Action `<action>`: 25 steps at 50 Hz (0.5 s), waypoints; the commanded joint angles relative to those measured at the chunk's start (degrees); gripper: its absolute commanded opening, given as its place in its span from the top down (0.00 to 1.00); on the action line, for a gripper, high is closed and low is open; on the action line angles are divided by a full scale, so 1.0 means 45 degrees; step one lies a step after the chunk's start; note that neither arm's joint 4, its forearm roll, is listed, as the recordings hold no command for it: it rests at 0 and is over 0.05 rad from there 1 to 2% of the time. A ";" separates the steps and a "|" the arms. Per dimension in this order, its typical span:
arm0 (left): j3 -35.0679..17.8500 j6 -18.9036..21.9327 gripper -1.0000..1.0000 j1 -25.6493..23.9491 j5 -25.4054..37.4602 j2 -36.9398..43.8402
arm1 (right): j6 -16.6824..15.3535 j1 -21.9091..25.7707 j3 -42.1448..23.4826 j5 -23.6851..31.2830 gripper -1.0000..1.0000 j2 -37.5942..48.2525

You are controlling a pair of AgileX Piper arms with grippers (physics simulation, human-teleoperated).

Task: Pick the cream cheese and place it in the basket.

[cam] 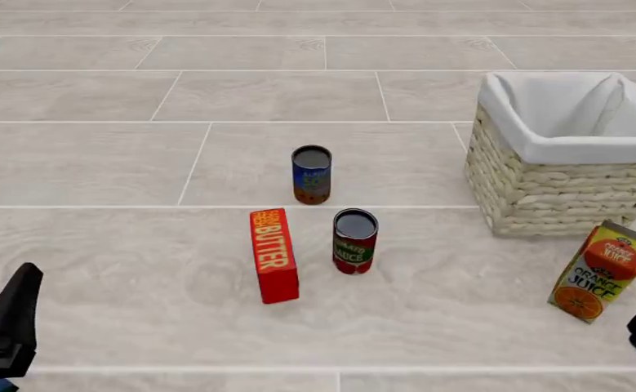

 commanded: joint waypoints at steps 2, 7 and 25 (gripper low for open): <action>0.0000 0.0000 0.00 0.0000 0.0000 0.0000 | -0.0166 -0.0083 0.0083 -0.1895 0.00 0.2100; 0.0000 0.0000 0.00 0.0000 0.0000 0.0000 | -0.0189 -0.0118 0.0083 -0.2263 0.00 0.2532; 0.0000 0.0000 0.00 0.0000 0.0000 0.0000 | -0.0112 -0.0040 0.0087 -0.5018 0.00 0.5761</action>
